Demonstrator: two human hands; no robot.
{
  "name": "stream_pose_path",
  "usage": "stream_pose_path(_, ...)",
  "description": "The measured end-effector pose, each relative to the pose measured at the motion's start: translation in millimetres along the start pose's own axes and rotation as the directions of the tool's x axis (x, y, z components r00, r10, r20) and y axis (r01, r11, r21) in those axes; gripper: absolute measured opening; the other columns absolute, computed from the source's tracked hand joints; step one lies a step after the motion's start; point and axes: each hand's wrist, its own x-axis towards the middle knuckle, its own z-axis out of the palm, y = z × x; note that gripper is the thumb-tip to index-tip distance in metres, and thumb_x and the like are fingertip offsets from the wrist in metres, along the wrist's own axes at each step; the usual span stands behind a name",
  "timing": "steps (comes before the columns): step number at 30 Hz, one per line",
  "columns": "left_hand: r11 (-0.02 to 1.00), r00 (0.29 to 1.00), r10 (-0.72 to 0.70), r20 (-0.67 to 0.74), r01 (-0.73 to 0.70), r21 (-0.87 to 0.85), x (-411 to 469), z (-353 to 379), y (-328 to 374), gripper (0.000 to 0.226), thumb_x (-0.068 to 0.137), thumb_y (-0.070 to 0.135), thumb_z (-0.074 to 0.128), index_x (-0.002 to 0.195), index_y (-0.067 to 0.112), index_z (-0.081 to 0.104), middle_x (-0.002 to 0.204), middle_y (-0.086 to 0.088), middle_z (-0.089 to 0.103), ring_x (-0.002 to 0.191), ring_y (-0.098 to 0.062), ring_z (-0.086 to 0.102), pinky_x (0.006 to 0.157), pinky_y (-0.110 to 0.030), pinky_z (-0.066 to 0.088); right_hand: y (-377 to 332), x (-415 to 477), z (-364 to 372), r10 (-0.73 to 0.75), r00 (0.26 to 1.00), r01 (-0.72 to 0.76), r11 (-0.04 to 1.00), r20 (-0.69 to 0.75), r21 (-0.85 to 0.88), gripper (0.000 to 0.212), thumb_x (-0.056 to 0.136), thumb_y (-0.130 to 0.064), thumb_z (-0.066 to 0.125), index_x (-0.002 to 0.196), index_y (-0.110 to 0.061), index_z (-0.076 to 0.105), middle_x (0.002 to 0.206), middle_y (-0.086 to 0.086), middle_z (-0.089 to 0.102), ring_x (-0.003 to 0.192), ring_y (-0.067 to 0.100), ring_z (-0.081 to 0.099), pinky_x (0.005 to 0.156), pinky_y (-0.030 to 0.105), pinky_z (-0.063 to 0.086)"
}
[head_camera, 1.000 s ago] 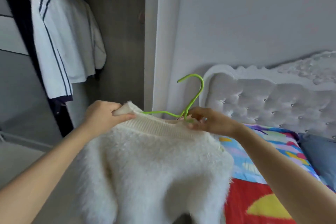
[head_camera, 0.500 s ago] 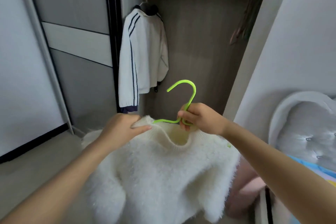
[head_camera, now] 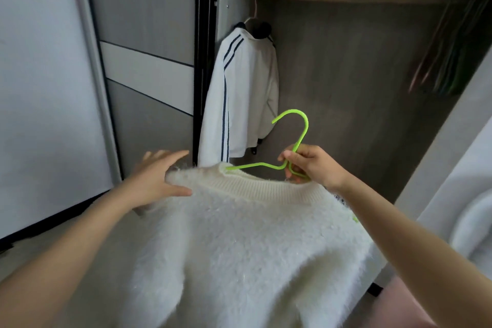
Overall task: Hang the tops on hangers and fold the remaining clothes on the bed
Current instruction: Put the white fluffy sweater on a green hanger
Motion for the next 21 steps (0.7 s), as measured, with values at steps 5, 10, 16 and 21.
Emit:
stream_pose_path(5, 1.0, 1.0, -0.009, -0.015, 0.009, 0.0, 59, 2, -25, 0.076, 0.081, 0.042, 0.067, 0.145, 0.029, 0.029, 0.147, -0.001, 0.035, 0.133, -0.024, 0.026, 0.108, -0.032, 0.024, 24, 80, -39, 0.06, 0.98, -0.061, 0.998, -0.192, 0.003, 0.023, 0.098, -0.016, 0.046, 0.083, -0.004, 0.059, 0.039, -0.005, 0.047, 0.038, 0.006, 0.047, 0.046, 0.018, 0.046)
stream_pose_path(10, 0.99, 0.996, 0.012, -0.092, -0.025, -0.136, 139, 7, -31, 0.06, 0.091, 0.029, 0.058, 0.144, 0.02, 0.033, 0.144, -0.005, 0.035, 0.131, -0.016, 0.03, 0.099, -0.02, 0.026, 49, 154, -61, 0.09, 0.938, -0.106, 0.994, -0.336, -0.029, 0.032, 0.096, -0.013, 0.05, 0.065, -0.006, 0.056, 0.035, -0.003, 0.044, 0.029, 0.008, 0.039, 0.036, 0.016, 0.034)
stream_pose_path(16, 0.991, 0.96, 0.041, -0.277, -0.075, -0.114, 248, 14, -36, 0.055, 0.093, 0.024, 0.055, 0.144, 0.016, 0.034, 0.143, -0.007, 0.036, 0.13, -0.019, 0.031, 0.102, -0.022, 0.025, 76, 231, -98, 0.184, 0.862, -0.179, 0.982, -0.472, 0.055, 0.032, 0.094, -0.01, 0.052, 0.062, -0.007, 0.055, 0.04, 0.003, 0.044, 0.036, 0.014, 0.043, 0.033, 0.014, 0.031)
stream_pose_path(21, 0.992, 0.957, 0.066, -0.283, -0.093, -0.085, 312, 35, -45, 0.055, 0.092, 0.025, 0.057, 0.142, 0.016, 0.037, 0.143, -0.01, 0.037, 0.131, -0.028, 0.031, 0.108, -0.036, 0.028, 91, 269, -111, 0.234, 0.808, -0.172, 0.971, -0.541, 0.164, 0.034, 0.095, -0.008, 0.05, 0.062, -0.006, 0.053, 0.041, 0.007, 0.041, 0.024, 0.006, 0.035, 0.03, 0.015, 0.03)
